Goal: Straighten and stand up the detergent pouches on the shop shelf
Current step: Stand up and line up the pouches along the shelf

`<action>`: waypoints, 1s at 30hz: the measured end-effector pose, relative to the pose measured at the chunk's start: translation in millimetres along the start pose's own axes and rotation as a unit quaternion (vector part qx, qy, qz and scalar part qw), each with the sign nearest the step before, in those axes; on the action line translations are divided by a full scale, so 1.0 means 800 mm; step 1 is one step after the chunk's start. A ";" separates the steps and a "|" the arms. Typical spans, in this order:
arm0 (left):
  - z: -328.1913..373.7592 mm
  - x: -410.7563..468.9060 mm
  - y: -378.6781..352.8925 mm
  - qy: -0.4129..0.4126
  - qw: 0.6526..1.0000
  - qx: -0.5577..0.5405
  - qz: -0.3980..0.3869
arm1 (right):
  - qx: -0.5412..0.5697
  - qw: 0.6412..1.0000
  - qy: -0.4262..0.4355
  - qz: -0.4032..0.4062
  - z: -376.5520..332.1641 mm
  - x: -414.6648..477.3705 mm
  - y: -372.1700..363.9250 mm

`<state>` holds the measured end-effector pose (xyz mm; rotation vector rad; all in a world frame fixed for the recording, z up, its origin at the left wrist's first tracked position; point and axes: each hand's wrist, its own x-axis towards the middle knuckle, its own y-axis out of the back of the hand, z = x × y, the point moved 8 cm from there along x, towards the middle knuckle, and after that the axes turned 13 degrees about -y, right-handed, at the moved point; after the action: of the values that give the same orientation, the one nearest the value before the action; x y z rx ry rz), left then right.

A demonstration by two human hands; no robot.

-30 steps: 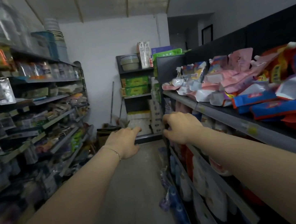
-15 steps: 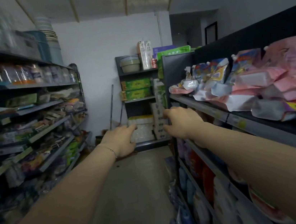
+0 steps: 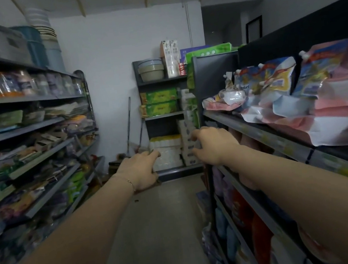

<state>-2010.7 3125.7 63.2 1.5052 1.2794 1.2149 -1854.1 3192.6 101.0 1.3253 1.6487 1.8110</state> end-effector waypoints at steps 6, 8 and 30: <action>-0.035 0.112 -0.008 -0.012 1.000 0.000 0.014 | -0.008 1.000 -0.002 0.029 0.032 0.105 -0.013; -0.046 0.156 -0.009 -0.019 1.000 0.001 0.014 | -0.007 0.999 -0.004 0.037 0.046 0.145 -0.020; -0.160 0.451 -0.120 -0.087 0.993 -0.060 0.046 | -0.040 0.996 -0.052 0.053 0.118 0.415 -0.150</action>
<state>-2146.8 3495.8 59.3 1.5603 1.0158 1.1703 -1982.0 3535.1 110.9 1.4712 1.4613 1.8138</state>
